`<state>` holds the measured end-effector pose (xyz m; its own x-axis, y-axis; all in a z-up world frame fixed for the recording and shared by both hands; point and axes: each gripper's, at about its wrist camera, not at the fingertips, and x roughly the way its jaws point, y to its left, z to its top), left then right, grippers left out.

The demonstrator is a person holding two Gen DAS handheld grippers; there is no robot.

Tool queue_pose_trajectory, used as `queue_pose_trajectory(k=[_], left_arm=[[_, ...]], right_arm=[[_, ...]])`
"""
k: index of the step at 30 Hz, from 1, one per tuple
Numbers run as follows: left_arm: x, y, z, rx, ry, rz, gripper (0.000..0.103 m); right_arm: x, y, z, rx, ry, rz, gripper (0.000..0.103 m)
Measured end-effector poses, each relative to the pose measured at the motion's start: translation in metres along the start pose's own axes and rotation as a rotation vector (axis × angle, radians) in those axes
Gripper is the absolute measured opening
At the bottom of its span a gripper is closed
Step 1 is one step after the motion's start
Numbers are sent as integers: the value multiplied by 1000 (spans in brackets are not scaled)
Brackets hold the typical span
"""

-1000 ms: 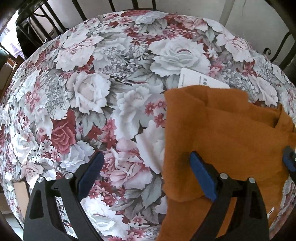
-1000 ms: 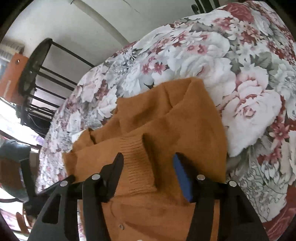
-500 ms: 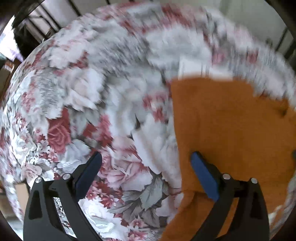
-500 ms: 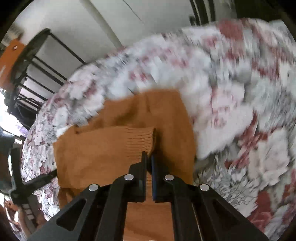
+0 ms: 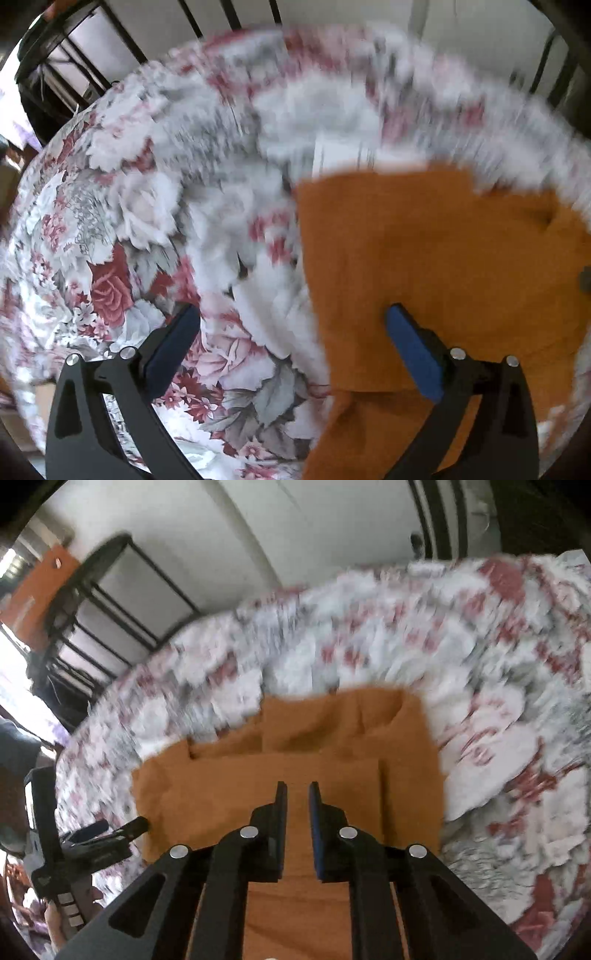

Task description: Fold small clothes

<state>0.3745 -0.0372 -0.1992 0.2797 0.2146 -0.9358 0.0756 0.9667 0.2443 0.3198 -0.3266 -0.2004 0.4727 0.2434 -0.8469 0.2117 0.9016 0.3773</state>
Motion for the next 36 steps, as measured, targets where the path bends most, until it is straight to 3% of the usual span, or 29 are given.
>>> queue_pose_trajectory(k=[2,5,6,9,11,13,15,18,20,22,23,29,32,36], left_arm=[[20,0,-2,8,67,5,99],[15,16,4,-62,91,-35,99],[8,19,6,-72,70,-40,99],[-23,24,6,-62,-22,-92,98],[-34,18,1,-27,-37,-106,98],[-25,11,-6,24,-16,-41,98],[8,-8,-18,104,82,69,99],[15,7,-27,13,111,24,99],[0,22,-27,-33,121,-39,98],[-13,37,-33,-72,113,-97,98],[-14,42,-36,-75,120,-99,98],[3,70,-98,-69,249,-129,98],[1,78,-127,-29,246,-96,99],[-12,85,-159,16,230,-68,99]], right_arm=[[21,-9,-4,12,80,5,12],[8,-9,-1,40,66,18,11],[-3,-5,0,26,43,16,14],[-22,10,-5,-31,15,5,43],[-20,15,-14,-56,55,-20,45],[-8,16,-24,-84,114,-68,52],[12,13,-37,-139,173,-138,53],[-5,28,-39,-179,140,-187,53],[-31,37,-39,-176,97,-141,56],[-49,39,-45,-182,79,-143,71],[-57,37,-52,-181,91,-155,73],[-60,0,-102,-103,248,-186,73],[-60,-14,-129,-97,293,-207,73],[-81,-25,-155,-76,290,-219,74]])
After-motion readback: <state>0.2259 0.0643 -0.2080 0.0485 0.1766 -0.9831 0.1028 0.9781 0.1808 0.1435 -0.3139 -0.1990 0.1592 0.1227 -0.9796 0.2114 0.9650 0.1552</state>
